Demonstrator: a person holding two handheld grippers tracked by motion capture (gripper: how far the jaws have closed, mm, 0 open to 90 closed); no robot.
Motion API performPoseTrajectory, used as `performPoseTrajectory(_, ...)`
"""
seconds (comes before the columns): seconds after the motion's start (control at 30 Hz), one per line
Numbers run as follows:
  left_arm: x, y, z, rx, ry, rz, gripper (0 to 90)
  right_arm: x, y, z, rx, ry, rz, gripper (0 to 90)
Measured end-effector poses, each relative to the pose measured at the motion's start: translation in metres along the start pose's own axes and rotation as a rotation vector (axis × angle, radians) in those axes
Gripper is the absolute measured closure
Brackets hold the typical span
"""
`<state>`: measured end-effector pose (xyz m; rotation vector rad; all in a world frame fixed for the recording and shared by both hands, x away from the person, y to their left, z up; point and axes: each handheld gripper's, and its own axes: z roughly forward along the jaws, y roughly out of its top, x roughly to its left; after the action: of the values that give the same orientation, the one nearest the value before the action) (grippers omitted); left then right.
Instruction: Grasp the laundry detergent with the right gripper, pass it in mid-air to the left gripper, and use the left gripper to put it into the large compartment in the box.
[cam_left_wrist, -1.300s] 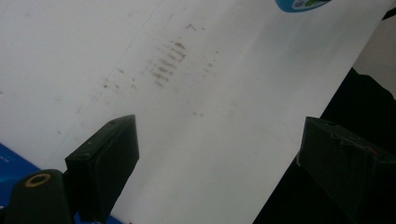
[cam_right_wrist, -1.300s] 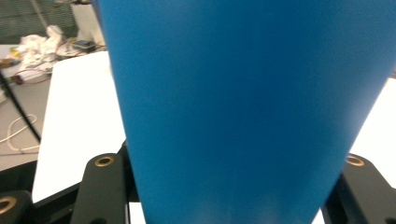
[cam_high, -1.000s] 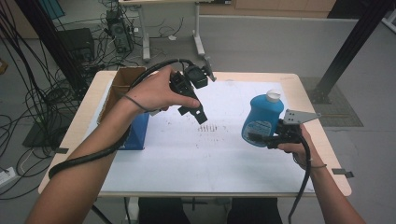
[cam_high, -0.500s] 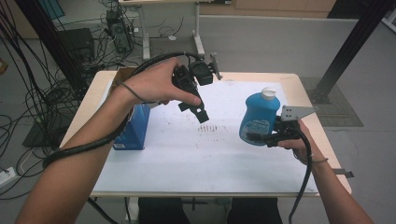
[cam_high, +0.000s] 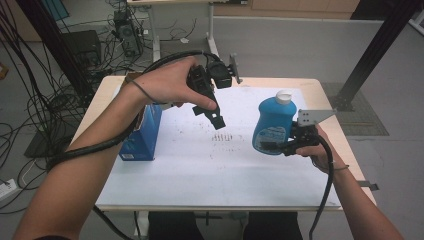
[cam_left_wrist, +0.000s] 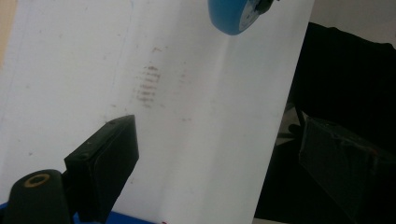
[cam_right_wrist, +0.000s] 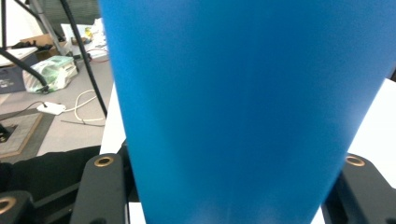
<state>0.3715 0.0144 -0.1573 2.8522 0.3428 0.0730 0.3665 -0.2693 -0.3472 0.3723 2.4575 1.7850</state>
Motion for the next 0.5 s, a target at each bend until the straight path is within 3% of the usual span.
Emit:
performPoseTrajectory(0.23,-0.005,0.010,-0.006,0.000,-0.003,0.049,12.1,0.002,0.008,0.008,0.005,0.040,-0.020,39.7)
performPoseTrajectory(0.5,-0.008,0.016,-0.008,0.014,-0.008,0.072,11.9,0.005,0.015,0.017,0.004,0.074,-0.036,39.7)
